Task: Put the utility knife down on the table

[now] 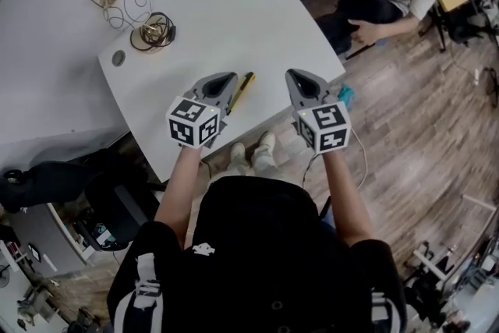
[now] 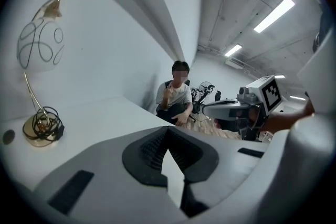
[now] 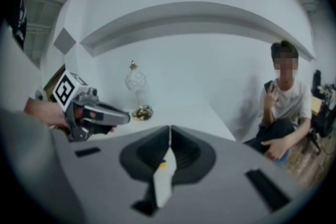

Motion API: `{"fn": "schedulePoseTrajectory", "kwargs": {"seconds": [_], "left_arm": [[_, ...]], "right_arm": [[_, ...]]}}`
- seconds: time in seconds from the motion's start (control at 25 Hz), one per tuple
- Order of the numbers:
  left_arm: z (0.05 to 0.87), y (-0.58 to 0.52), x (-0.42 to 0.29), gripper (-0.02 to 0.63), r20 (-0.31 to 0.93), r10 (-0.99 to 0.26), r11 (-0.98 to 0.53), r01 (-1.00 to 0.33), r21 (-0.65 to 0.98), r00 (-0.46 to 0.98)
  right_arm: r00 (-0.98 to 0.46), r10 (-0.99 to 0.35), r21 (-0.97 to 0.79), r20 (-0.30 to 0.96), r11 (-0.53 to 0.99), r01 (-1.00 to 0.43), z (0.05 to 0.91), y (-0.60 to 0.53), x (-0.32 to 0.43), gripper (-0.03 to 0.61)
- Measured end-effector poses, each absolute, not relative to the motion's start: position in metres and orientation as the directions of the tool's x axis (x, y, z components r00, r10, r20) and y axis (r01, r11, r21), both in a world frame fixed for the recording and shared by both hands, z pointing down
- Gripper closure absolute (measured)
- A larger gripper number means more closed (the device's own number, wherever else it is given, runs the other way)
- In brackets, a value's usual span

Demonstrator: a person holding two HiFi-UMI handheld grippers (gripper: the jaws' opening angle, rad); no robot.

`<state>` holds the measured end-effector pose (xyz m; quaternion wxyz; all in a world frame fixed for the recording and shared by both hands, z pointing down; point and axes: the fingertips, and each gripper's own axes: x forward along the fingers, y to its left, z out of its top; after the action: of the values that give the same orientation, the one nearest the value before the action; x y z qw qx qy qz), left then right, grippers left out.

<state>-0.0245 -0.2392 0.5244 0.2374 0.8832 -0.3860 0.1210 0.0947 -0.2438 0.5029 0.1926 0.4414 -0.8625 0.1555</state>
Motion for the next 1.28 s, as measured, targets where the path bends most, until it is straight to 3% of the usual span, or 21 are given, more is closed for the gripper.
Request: {"fn": "schedulePoseTrajectory", "kwargs": {"seconds": [0.76, 1.28], "left_arm": [[0.368, -0.234, -0.021, 0.594, 0.172, -0.733, -0.662, -0.749, 0.042, 0.658], [0.297, -0.216, -0.036, 0.595, 0.021, -0.772, -0.636, -0.772, -0.006, 0.636]], "right_arm": [[-0.532, -0.812, 0.031, 0.242, 0.554, -0.832, 0.38, -0.249, 0.098, 0.545], [-0.529, -0.843, 0.084, 0.095, 0.536, -0.84, 0.306, -0.238, 0.097, 0.545]]}}
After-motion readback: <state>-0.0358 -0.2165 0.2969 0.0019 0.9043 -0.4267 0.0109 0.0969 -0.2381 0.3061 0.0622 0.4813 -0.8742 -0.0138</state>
